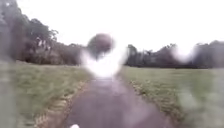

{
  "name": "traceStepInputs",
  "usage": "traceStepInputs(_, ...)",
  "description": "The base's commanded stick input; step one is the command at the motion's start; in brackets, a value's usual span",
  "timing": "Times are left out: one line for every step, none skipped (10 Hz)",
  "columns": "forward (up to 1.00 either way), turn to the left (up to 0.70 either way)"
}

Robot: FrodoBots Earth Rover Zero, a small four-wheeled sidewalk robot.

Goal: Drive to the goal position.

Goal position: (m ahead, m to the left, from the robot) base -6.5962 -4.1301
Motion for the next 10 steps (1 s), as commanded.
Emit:
traceStepInputs(0.85,0.00)
traceStepInputs(0.85,0.00)
traceStepInputs(0.85,0.00)
traceStepInputs(0.85,0.00)
traceStepInputs(0.85,0.00)
traceStepInputs(0.83,0.00)
traceStepInputs(0.44,0.00)
traceStepInputs(0.06,0.00)
traceStepInputs(0.00,0.00)
traceStepInputs(0.00,0.00)
